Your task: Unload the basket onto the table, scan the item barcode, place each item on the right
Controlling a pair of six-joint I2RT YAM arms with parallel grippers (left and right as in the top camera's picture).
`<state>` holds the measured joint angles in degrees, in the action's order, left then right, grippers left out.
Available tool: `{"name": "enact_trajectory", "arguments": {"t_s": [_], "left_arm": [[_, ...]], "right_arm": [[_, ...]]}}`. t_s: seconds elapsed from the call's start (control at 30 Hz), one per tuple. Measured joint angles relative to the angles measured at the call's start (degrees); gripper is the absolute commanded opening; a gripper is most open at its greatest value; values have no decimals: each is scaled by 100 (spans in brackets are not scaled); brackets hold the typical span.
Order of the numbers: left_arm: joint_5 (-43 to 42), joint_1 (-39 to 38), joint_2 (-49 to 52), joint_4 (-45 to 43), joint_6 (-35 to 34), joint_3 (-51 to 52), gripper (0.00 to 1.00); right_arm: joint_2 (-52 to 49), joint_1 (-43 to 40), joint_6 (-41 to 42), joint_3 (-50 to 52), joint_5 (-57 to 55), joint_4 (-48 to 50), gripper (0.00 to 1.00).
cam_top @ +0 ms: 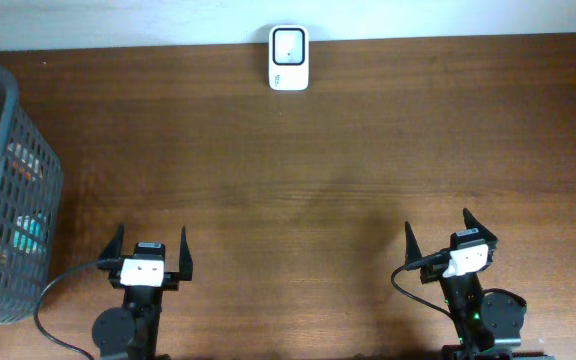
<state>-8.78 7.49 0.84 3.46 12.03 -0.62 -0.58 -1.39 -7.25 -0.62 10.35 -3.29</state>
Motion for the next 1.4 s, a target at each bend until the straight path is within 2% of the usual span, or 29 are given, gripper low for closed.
{"name": "enact_trajectory", "arguments": {"t_s": [0.5, 1.0, 1.1, 1.27, 1.33, 1.37, 1.4], "left_arm": [[472, 0, 0, 48, 2, 0, 99], [166, 0, 37, 39, -9, -103, 99], [140, 0, 516, 63, -28, -848, 99], [-164, 0, 2835, 323, -48, -3447, 99], [-262, 0, 3864, 1071, -55, -4540, 99], [-304, -2, 4769, 1696, -55, -5602, 99], [-310, -4, 5268, 2253, -59, -6196, 99]], "right_arm": [[0, 0, 0, 0, 2, 0, 99], [0, 0, 2, 0, 0, 0, 99], [0, 0, 0, 0, 2, 0, 99], [2, 0, 4, 0, 0, -2, 99], [-2, 0, 0, -2, 2, 7, 99], [2, 0, 0, 0, 2, 0, 99], [-15, 0, 0, 0, 0, -9, 99]]}}
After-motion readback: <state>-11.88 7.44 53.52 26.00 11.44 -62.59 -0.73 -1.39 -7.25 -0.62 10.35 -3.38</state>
